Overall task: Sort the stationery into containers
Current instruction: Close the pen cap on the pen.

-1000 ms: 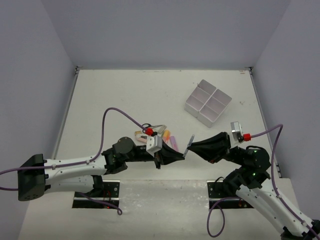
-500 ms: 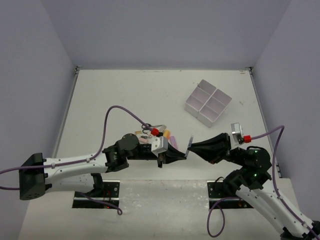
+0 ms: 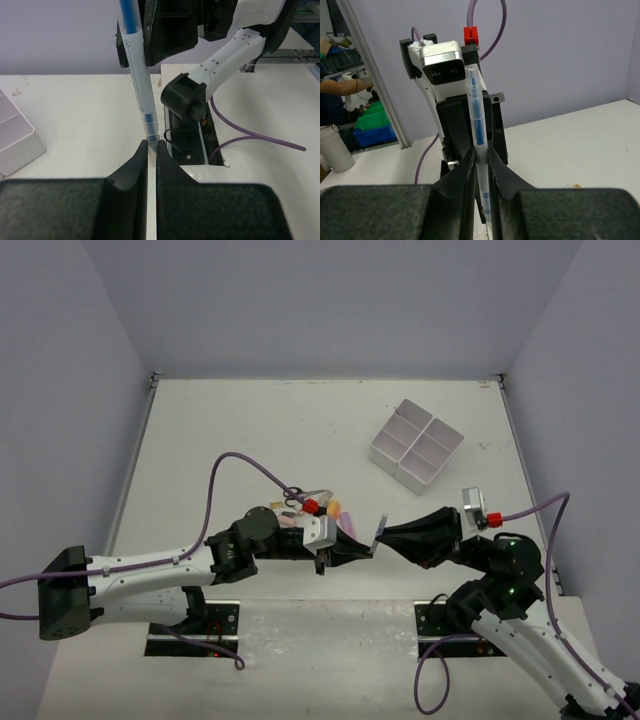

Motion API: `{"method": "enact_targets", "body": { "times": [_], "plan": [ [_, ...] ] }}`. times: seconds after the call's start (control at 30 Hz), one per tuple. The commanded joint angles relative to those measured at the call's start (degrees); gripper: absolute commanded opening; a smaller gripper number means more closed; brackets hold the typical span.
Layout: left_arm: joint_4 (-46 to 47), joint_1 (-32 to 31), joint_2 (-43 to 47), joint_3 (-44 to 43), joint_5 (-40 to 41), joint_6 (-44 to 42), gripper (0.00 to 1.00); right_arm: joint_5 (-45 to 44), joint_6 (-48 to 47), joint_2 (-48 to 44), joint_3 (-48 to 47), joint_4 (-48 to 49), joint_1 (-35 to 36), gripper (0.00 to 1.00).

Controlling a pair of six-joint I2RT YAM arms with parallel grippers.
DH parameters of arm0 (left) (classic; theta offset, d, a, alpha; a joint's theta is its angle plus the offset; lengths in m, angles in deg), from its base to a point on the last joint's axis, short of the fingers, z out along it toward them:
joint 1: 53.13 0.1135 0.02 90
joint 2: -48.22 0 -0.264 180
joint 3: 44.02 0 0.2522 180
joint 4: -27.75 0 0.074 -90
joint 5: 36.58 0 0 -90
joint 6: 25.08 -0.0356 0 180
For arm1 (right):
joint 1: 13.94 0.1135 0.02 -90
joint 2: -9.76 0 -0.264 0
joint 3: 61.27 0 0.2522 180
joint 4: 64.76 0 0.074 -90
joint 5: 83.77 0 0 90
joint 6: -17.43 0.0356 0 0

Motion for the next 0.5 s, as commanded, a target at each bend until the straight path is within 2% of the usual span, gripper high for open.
{"method": "enact_targets", "body": {
  "times": [0.0,0.23,0.47],
  "plan": [
    [6.9,0.4,2.3,-5.1,0.9,-4.0,0.00,4.9,-0.2,0.7,-0.9,-5.7,0.1,0.21],
    [6.0,0.4,2.5,-5.5,0.2,-4.1,0.00,5.5,0.1,1.6,-1.0,-5.0,0.2,0.33],
    [6.5,0.4,0.9,-6.2,-2.7,-2.2,0.00,2.4,-0.8,2.2,-2.8,-6.6,0.2,0.29]
  ]
}}
